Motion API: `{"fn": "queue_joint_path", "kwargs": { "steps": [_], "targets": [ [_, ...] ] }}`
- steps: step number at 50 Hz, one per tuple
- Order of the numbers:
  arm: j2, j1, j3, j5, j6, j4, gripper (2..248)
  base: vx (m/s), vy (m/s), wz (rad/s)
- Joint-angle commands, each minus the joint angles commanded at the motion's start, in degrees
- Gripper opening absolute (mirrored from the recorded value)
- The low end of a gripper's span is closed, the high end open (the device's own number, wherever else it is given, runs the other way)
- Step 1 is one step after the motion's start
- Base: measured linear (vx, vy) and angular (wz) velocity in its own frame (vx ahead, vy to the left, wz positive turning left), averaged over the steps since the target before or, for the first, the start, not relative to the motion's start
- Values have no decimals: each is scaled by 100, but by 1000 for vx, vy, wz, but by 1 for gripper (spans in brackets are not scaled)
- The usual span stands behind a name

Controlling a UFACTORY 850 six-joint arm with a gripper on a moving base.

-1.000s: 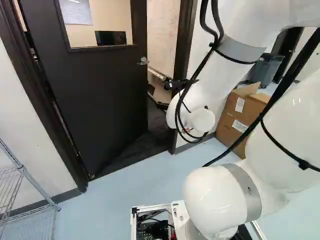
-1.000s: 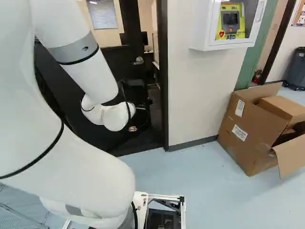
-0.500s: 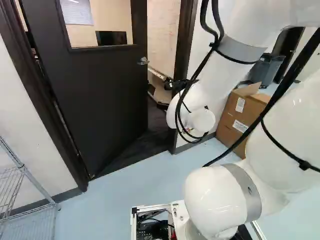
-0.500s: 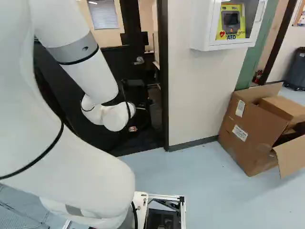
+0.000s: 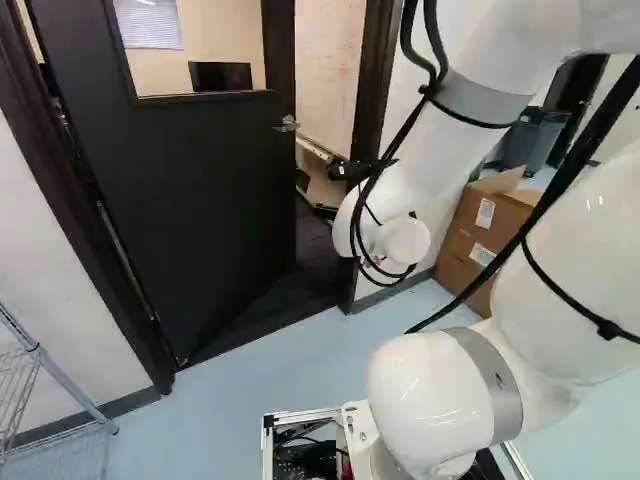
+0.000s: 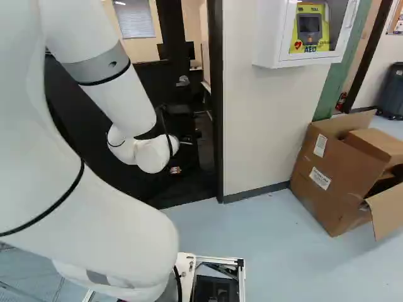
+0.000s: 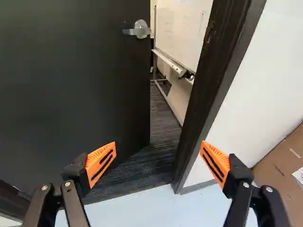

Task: Open the door and move inside

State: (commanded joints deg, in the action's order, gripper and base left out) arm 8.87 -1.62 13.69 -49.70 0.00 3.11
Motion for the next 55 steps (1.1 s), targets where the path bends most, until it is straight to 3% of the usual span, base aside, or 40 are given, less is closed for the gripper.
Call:
{"fn": "queue_joint_path", "kwargs": {
  "steps": [25, 55],
  "targets": [
    [0, 0, 0, 0, 0, 0, 247, 98, 90, -18],
    [0, 0, 0, 0, 0, 0, 247, 70, 114, 111]
  ]
}}
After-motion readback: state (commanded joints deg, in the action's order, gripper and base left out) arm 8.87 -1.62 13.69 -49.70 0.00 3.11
